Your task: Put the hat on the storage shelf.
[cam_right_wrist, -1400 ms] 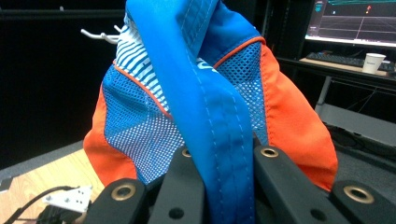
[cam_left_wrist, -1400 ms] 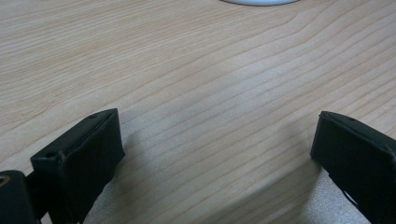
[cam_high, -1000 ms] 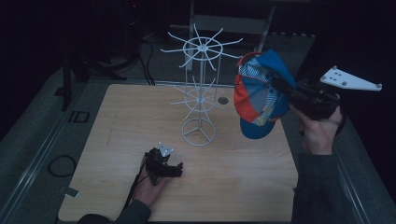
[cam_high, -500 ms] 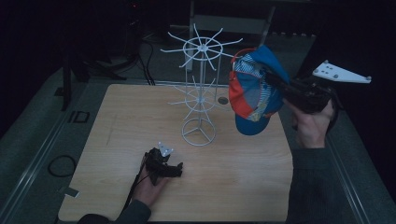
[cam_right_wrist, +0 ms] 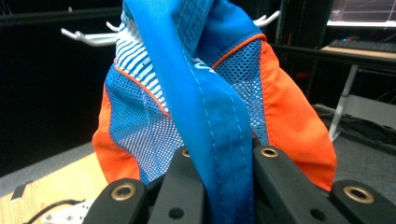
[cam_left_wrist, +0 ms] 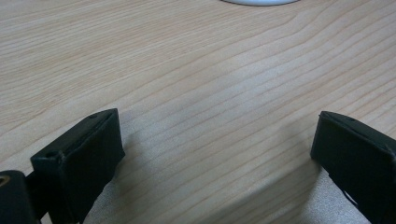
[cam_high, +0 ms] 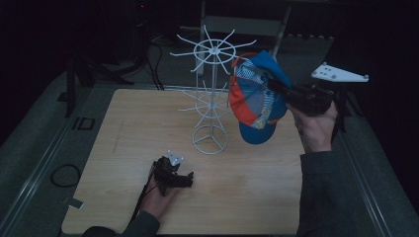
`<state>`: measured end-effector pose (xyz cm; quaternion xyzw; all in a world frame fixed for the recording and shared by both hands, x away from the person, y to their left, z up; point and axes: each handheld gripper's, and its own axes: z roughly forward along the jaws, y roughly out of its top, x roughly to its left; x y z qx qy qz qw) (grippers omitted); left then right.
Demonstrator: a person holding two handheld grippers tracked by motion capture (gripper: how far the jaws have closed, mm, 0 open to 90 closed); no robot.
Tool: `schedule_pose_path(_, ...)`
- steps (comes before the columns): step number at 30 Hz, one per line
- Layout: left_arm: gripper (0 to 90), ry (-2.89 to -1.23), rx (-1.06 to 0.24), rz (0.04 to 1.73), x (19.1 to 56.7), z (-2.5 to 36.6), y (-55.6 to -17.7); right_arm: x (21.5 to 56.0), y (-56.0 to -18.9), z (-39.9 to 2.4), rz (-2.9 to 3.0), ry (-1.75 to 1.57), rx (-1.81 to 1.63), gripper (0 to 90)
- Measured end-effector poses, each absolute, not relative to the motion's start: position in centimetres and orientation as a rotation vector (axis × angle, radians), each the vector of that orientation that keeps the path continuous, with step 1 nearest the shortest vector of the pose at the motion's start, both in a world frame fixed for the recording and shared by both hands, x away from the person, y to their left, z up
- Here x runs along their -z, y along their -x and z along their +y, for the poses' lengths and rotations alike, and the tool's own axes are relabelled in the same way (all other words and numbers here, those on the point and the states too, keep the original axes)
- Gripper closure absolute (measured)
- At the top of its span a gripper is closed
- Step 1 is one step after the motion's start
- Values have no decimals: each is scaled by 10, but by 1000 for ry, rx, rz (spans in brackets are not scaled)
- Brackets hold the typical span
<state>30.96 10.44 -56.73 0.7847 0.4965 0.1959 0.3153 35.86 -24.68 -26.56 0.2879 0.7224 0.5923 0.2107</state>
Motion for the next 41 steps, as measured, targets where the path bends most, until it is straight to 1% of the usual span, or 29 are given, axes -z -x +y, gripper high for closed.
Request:
schedule_pose_path(8,26,-2069,-514,1308,567,105,-310,275,-366,-238,2091,-814,-1598,868)
schedule_pose_path(10,26,-2068,-514,1308,567,104,-310,278,-367,-238,2105,-818,-1590,851)
schedule_pose_path(12,26,-2065,-512,1310,567,104,-309,280,-367,-238,2115,-825,-1577,809)
schedule_pose_path(14,26,-2064,-513,1311,567,104,-309,283,-367,-238,2125,-831,-1547,732)
schedule_pose_path(15,26,-2063,-513,1310,567,104,-309,284,-367,-238,2128,-840,-1532,666)
schedule_pose_path(16,26,-2060,-514,1312,567,104,-310,285,-367,-238,2128,-848,-1524,642)
schedule_pose_path(18,26,-2060,-513,1312,567,104,-310,286,-366,-239,2124,-867,-1499,549)
schedule_pose_path(22,26,-2060,-513,1312,567,104,-309,288,-362,-240,2118,-873,-1463,430)
schedule_pose_path(24,26,-2061,-513,1311,567,104,-309,289,-361,-240,2123,-877,-1442,389)
schedule_pose_path(30,26,-2061,-513,1311,567,104,-309,297,-356,-238,2164,-860,-1361,292)
schedule_pose_path(36,26,-2061,-513,1311,567,104,-309,308,-353,-235,2190,-869,-1337,229)
schedule_pose_path(41,26,-2061,-513,1312,567,104,-309,314,-352,-236,2198,-883,-1337,208)
